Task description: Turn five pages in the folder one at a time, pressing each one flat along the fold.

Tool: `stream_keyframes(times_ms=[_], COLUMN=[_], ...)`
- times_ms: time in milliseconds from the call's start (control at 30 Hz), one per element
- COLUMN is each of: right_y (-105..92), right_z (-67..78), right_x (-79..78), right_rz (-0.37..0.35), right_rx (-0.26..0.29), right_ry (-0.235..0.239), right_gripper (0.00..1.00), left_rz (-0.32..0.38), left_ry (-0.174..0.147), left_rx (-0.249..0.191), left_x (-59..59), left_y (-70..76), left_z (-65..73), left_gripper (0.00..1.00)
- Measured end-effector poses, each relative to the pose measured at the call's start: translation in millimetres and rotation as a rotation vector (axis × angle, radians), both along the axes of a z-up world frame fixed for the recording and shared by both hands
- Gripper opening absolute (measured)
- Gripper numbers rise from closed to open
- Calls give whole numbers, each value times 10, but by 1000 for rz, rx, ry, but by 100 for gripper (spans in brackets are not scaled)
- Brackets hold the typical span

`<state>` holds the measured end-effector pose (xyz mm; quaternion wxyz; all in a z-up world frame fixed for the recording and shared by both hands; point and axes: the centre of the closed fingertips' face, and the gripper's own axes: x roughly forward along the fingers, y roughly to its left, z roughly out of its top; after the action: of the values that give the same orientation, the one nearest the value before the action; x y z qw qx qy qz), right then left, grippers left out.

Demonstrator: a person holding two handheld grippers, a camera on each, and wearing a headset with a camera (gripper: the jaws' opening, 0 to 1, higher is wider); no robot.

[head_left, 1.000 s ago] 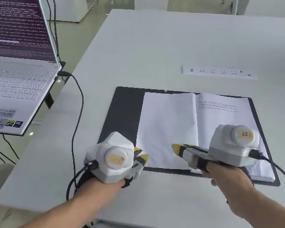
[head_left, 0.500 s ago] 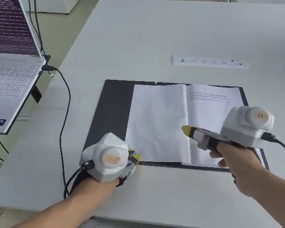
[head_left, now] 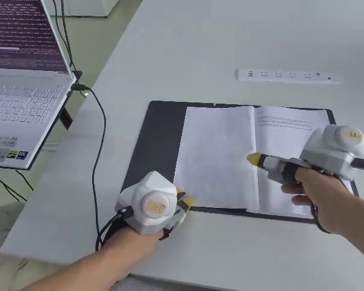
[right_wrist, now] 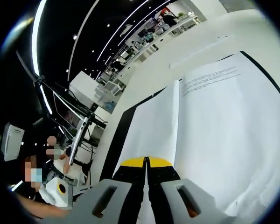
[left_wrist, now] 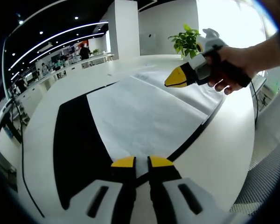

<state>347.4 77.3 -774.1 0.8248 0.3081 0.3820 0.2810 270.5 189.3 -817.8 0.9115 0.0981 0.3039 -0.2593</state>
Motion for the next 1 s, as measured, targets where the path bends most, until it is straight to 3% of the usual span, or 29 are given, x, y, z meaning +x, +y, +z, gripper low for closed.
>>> stream_keyframes(times_ms=[100,367,567,633,1000], right_y=[-5,-120,-143,-120,-157], right_z=[-80,-239,-289,-290,-326], right_x=[110,476,727,783,1114], right_rz=[3,-50,-83,-87,-130], right_rx=[28,82,107,138,143], right_ry=[48,106,111,124,108], right_gripper=[0,0,0,0,0], left_rz=[8,23,25,27,36], left_ry=[2,0,-2,-1,-2], left_rx=[0,1,2,5,3], left_x=[8,20,20,20,19], left_y=[-1,1,0,-2,-7], left_z=[-11,-23,-17,-16,-19], left_gripper=[9,9,9,9,9])
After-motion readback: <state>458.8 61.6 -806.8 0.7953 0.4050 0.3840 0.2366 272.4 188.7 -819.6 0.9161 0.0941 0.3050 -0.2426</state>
